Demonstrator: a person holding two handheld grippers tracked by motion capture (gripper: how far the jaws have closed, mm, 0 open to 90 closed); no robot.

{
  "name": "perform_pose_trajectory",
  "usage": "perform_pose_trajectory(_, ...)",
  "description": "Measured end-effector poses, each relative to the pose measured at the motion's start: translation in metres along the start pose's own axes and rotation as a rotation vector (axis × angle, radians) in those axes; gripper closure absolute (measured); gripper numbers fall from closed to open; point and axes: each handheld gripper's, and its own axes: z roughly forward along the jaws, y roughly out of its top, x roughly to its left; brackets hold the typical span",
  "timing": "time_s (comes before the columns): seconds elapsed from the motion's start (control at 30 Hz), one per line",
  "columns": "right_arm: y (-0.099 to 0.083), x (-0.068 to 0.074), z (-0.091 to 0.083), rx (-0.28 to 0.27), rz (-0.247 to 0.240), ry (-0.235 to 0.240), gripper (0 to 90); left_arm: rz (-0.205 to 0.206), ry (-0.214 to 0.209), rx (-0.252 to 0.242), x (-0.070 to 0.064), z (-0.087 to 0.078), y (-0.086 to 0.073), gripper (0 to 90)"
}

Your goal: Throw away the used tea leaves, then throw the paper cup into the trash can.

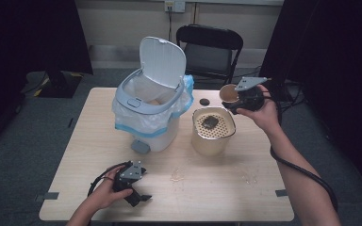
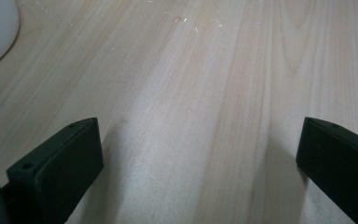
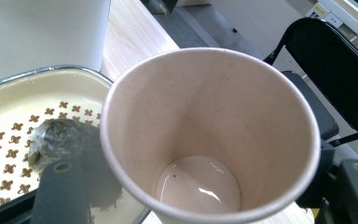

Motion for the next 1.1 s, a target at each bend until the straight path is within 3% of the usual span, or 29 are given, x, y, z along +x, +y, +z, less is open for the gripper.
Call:
perform_pose_trajectory(0.1,-0.001,0.001,-0.001,-0.004,0.021,0.01,27.6,-0.003,0.002,-0.003,0.0,0.0,0.0,0.0)
perform_pose_trajectory(0.2,-0.001,-0.001,-0.004,-0.034,0.09,0.049,27.4,-0.003,0.002,-0.002,0.0,0.0,0.0,0.0)
perform_pose_trajectory(0.53,0.001,-0.001,-0.012,-0.022,0.125,0.063,27.1,0.001,0.001,0.006,0.0,-0.001,0.0,0.0)
perform_pose_trajectory(1.1,0.012,0.005,-0.016,-0.027,0.193,0.135,27.1,-0.001,-0.001,-0.002,0.0,0.0,0.0,0.0)
